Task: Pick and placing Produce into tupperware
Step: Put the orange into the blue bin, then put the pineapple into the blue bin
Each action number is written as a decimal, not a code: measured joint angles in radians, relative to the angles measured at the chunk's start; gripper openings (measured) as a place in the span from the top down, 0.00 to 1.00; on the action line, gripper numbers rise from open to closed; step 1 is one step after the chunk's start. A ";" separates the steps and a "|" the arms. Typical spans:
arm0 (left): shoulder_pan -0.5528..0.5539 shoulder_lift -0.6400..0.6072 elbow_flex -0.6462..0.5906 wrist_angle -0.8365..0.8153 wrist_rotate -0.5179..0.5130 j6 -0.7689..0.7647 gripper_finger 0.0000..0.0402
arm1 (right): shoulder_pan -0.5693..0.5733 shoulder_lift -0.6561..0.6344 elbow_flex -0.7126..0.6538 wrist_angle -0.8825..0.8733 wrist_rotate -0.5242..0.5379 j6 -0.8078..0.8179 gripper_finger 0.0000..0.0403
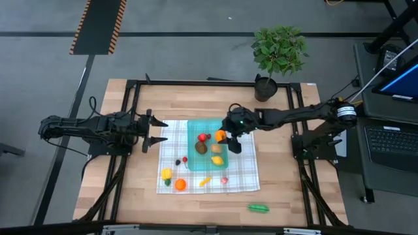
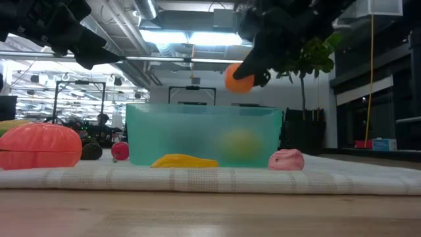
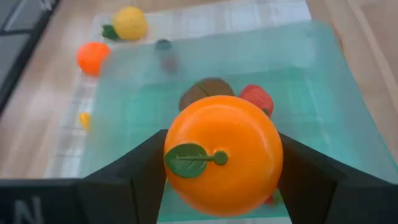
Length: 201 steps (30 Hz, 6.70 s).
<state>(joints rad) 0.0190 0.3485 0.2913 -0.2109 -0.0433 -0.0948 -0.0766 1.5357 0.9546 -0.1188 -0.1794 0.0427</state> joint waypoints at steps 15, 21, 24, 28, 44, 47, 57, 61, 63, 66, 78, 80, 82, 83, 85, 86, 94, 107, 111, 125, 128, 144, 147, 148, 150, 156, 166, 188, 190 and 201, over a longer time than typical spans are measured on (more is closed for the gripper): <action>0.000 0.000 0.000 -0.047 0.000 0.000 0.29 | -0.102 0.250 0.209 -0.060 -0.028 -0.107 0.38; 0.000 0.000 0.000 -0.047 0.000 0.000 0.29 | -0.140 0.315 0.254 -0.115 -0.032 -0.129 0.38; 0.000 0.000 0.000 -0.047 0.000 0.000 0.29 | -0.149 0.322 0.255 -0.113 -0.033 -0.127 0.38; 0.000 0.000 0.000 -0.047 0.000 0.000 0.29 | -0.150 0.322 0.255 -0.112 -0.033 -0.129 0.38; 0.000 0.000 0.000 -0.048 0.000 0.001 0.29 | -0.150 0.366 0.252 -0.114 -0.034 -0.130 0.38; 0.000 0.000 0.000 -0.048 0.000 0.001 0.29 | -0.150 0.387 0.251 -0.112 -0.032 -0.130 0.38; 0.000 0.000 0.000 -0.050 0.000 0.001 0.29 | -0.149 0.397 0.251 -0.107 -0.026 -0.124 0.29; 0.000 0.000 0.000 -0.050 0.000 0.001 0.29 | -0.149 0.397 0.252 -0.108 -0.025 -0.124 0.24; 0.000 0.000 0.000 -0.050 0.000 0.001 0.29 | -0.149 0.397 0.256 -0.113 -0.025 -0.119 0.23; 0.000 0.000 0.000 -0.050 0.000 0.001 0.29 | -0.150 0.398 0.276 -0.142 -0.023 -0.110 0.23; -0.001 -0.028 0.000 -0.053 0.019 -0.001 0.29 | -0.102 0.197 0.233 -0.157 -0.022 -0.150 0.22; -0.001 -0.036 0.000 -0.055 0.019 -0.007 0.29 | -0.090 0.146 0.195 -0.104 -0.021 -0.152 0.22; -0.001 -0.039 0.000 -0.056 0.020 -0.031 0.29 | -0.076 0.099 0.145 -0.048 -0.020 -0.153 0.22; -0.001 -0.040 0.000 -0.059 0.020 -0.043 0.29 | -0.069 0.079 0.115 -0.022 -0.019 -0.152 0.22; -0.001 -0.041 0.000 -0.061 0.037 -0.059 0.29 | -0.056 0.037 0.057 0.014 -0.012 -0.140 0.22; -0.001 -0.041 0.000 -0.062 0.039 -0.061 0.29 | -0.048 0.014 0.029 0.040 0.002 -0.128 0.22; -0.001 -0.041 0.000 -0.062 0.039 -0.061 0.29 | 0.012 -0.146 -0.158 0.187 0.199 -0.147 0.22; -0.001 -0.041 0.000 -0.067 0.038 -0.061 0.29 | 0.044 -0.313 -0.341 0.320 0.347 -0.127 0.22; -0.001 -0.041 0.000 -0.066 0.038 -0.060 0.29 | 0.040 -0.311 -0.354 0.356 0.347 -0.133 0.22; -0.001 -0.027 0.000 -0.048 0.038 -0.086 0.29 | 0.040 -0.311 -0.354 0.374 0.347 -0.046 0.22; -0.001 -0.009 0.000 -0.001 0.038 -0.058 0.29 | 0.043 -0.310 -0.354 0.382 0.347 -0.024 0.22; -0.162 0.329 0.184 0.003 0.053 0.175 0.29 | 0.047 -0.307 -0.353 0.391 0.344 0.062 0.22; -0.206 0.419 0.270 -0.116 0.008 0.223 0.29 | 0.056 -0.293 -0.352 0.391 0.345 0.061 0.22; -0.222 0.452 0.301 -0.162 -0.017 0.235 0.29 | 0.061 -0.287 -0.352 0.391 0.344 0.061 0.22; -0.254 0.522 0.358 -0.251 -0.063 0.260 0.29 | 0.068 -0.273 -0.352 0.392 0.344 0.062 0.22; -0.349 0.723 0.506 -0.416 -0.123 0.348 0.29 | 0.069 -0.220 -0.352 0.410 0.345 0.085 0.22; -0.499 0.945 0.561 -0.519 -0.124 0.415 0.29 | 0.069 -0.135 -0.352 0.470 0.346 0.076 0.22; -0.635 1.172 0.562 -0.466 -0.117 0.419 0.29 | 0.069 -0.038 -0.352 0.609 0.345 0.028 0.22; -0.635 1.172 0.562 -0.452 -0.117 0.420 0.29 | 0.069 -0.038 -0.352 0.609 0.345 0.028 0.22; -0.629 1.176 0.562 -0.427 -0.061 0.420 0.29 | 0.069 -0.038 -0.352 0.618 0.345 0.029 0.22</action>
<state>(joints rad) -0.6098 1.5248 0.8528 -0.6376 -0.1043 0.3250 -0.0078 1.4978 0.6025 0.4994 0.1661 0.0719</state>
